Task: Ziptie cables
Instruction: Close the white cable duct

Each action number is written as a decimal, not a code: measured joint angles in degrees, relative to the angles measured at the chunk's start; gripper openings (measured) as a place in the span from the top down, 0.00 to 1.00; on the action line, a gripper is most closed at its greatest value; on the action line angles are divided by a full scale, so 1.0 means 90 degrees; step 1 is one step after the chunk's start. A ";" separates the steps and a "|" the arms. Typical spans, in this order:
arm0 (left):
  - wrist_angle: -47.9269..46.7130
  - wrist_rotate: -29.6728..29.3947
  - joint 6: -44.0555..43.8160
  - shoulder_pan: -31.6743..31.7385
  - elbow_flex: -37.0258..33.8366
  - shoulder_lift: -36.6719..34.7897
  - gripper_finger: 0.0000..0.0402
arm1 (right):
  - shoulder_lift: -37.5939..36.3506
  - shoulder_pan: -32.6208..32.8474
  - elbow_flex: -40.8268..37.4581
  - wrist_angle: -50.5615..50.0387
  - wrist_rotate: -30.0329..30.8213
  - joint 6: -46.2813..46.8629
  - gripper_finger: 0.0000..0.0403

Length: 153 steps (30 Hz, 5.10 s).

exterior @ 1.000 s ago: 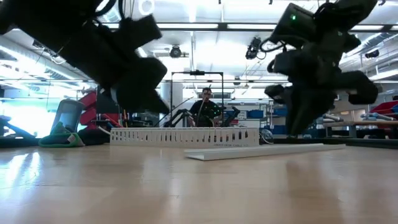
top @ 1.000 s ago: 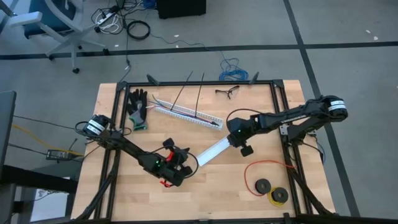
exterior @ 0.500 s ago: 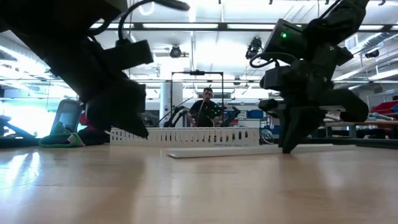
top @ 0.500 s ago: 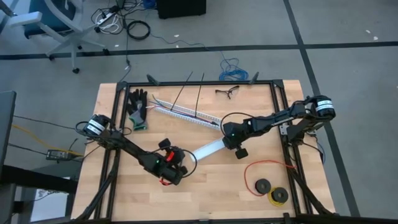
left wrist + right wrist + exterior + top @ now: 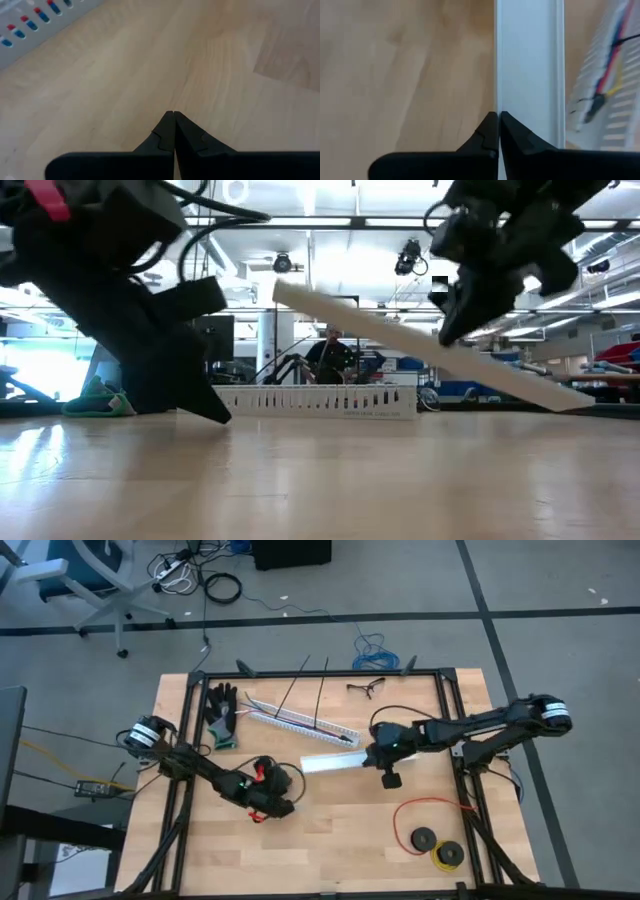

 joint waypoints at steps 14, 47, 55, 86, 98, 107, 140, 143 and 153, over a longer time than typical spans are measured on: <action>0.1805 0.0943 0.1446 0.0828 -0.0790 -0.0137 0.98 | 0.0853 -0.2061 0.1403 -0.0832 -0.2637 0.0763 1.00; 0.3489 0.3787 0.2761 0.2038 -0.1815 -0.1048 0.98 | 0.3408 -0.3743 0.2740 -0.0183 -0.4860 0.1126 0.68; 0.3645 0.3766 0.2998 0.2047 -0.1815 -0.1048 0.98 | 0.3408 -0.3707 0.2740 -0.0147 -0.4819 0.0878 0.46; 0.3617 0.3799 0.4024 0.3575 -0.1815 -0.1048 0.98 | 0.2399 -0.3799 0.3134 -0.1520 -0.2426 -0.0633 0.49; 0.3301 0.5306 0.4505 0.4742 -0.1815 -0.1051 0.98 | -0.0157 -0.2650 0.1931 -0.3486 -0.0792 0.0836 0.60; 0.3240 0.5311 0.4462 0.4782 -0.1815 -0.1233 0.98 | -0.2017 -0.0277 -0.0188 -0.3460 0.2046 0.3533 0.69; 0.3143 0.5330 0.3946 0.3995 -0.1793 -0.2022 0.98 | -0.1320 0.1128 -0.3006 0.1472 0.4373 0.3168 0.72; 0.3142 0.5330 0.3842 0.3995 -0.1793 -0.2022 0.98 | -0.1320 0.1101 -0.3256 0.1959 0.4414 0.2595 0.72; 0.3315 0.5288 0.3801 0.3995 -0.1791 -0.2022 0.98 | -0.1070 0.0397 -0.3458 0.3433 0.3819 0.1492 0.72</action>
